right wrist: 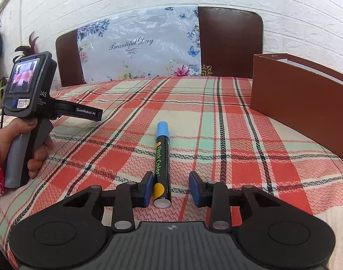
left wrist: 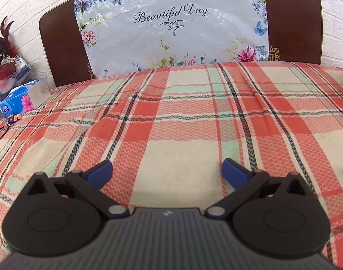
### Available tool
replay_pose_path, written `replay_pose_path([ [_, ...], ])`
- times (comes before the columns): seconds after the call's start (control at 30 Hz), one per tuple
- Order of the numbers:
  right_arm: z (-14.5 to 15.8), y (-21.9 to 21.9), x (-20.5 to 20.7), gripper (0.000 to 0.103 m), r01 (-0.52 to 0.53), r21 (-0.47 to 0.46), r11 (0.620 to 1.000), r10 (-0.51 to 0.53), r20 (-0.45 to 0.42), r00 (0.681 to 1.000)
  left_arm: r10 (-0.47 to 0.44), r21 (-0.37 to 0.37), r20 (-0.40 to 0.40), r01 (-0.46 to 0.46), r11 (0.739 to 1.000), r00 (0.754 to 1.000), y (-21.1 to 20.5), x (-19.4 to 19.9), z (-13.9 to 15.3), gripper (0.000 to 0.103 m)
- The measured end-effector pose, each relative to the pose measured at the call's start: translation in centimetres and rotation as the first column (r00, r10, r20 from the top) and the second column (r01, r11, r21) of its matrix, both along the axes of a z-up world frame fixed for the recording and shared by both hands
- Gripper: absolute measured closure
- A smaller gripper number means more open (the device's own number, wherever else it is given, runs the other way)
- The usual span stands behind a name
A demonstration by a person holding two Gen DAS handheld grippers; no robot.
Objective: Organize objects
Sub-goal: 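Lift the marker and hold it up toward the left gripper, then grasp the marker with the left gripper while the right gripper releases it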
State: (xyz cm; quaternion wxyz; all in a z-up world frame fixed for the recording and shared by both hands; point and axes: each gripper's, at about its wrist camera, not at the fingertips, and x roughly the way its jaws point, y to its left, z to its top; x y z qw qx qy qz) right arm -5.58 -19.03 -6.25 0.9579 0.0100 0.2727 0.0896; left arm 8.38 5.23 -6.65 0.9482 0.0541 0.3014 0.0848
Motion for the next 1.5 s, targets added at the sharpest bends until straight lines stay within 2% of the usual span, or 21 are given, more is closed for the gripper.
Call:
replay_pose_path([
  [0.47,-0.1,0.1,0.0,0.066,-0.014,-0.015,1.000,0.014,0.004,1.000,0.025,-0.001,-0.012,-0.025,1.000,1.000,-0.3,-0.4,0.1,0.000],
  [0.5,-0.1,0.1,0.0,0.070,-0.014,-0.018,1.000,0.014,0.006,1.000,0.039,-0.019,-0.022,-0.039,0.999,0.999,-0.3,-0.8,0.1,0.000],
  [0.53,-0.1,0.0,0.0,0.080,-0.019,-0.019,1.000,0.020,0.005,1.000,0.048,-0.048,-0.034,-0.049,0.998,0.998,-0.2,-1.2,0.2,0.000],
  [0.57,-0.1,0.1,0.0,0.084,-0.023,-0.022,0.999,0.023,0.005,1.000,0.051,-0.090,-0.052,-0.056,0.994,0.997,0.0,-1.6,0.3,0.000],
  [0.63,-0.1,0.4,0.0,0.086,-0.026,-0.038,0.999,0.026,0.008,1.000,0.049,-0.172,-0.089,-0.064,0.983,0.995,0.2,-2.4,0.7,0.000],
  [0.7,-0.2,0.4,0.0,0.086,-0.030,-0.049,0.998,0.030,0.011,0.999,0.006,-0.208,-0.127,-0.033,0.978,0.992,-0.7,-3.0,1.2,0.001],
  [0.77,-0.2,0.4,0.0,0.086,-0.029,-0.048,0.998,0.030,0.011,0.999,-0.072,-0.264,-0.148,0.031,0.964,0.986,-2.3,-3.4,2.0,0.006],
  [0.9,-0.1,0.3,-0.1,0.086,-0.029,-0.038,0.999,0.030,0.012,0.999,-0.252,-0.402,-0.188,0.160,0.902,0.949,-6.2,-3.5,3.1,0.011],
  [1.0,-0.1,0.1,-0.2,0.086,-0.031,-0.023,0.999,0.031,0.009,0.999,-0.321,-0.428,-0.220,0.204,0.880,0.921,-8.9,-3.4,2.7,0.011],
  [1.03,-0.1,-0.1,-0.2,0.086,-0.033,-0.018,0.999,0.033,0.008,0.999,-0.327,-0.427,-0.230,0.207,0.880,0.916,-9.6,-3.3,2.4,0.009],
  [1.1,-0.1,-0.3,-0.2,0.086,-0.039,-0.012,0.999,0.039,0.005,0.999,-0.322,-0.387,-0.236,0.215,0.897,0.917,-10.9,-3.4,1.9,0.008],
  [1.17,0.0,-0.4,-0.2,0.087,-0.051,-0.003,0.999,0.051,0.005,0.999,-0.328,-0.314,-0.227,0.250,0.916,0.917,-12.1,-3.5,1.5,0.017],
  [1.2,0.0,-0.4,-0.2,0.087,-0.060,0.008,0.998,0.060,0.006,0.998,-0.344,-0.276,-0.215,0.281,0.919,0.914,-12.7,-3.6,1.5,0.035],
  [1.23,0.2,-0.4,-0.3,0.088,-0.068,0.016,0.998,0.068,0.013,0.998,-0.376,-0.265,-0.209,0.318,0.910,0.903,-13.1,-3.5,1.7,0.060],
  [1.27,0.3,-0.4,-0.5,0.088,-0.073,0.019,0.997,0.072,0.028,0.997,-0.407,-0.276,-0.212,0.345,0.897,0.889,-13.4,-3.3,2.0,0.070],
  [1.37,1.1,-0.5,-1.1,0.087,-0.042,-0.011,0.999,0.043,0.103,0.994,-0.422,-0.288,-0.212,0.356,0.889,0.881,-14.3,-2.7,3.4,0.072],
  [1.5,3.1,-2.3,-1.0,0.087,0.028,-0.011,1.000,-0.025,0.219,0.975,-0.466,-0.314,-0.126,0.411,0.856,0.876,-16.0,-1.5,7.0,0.074],
])
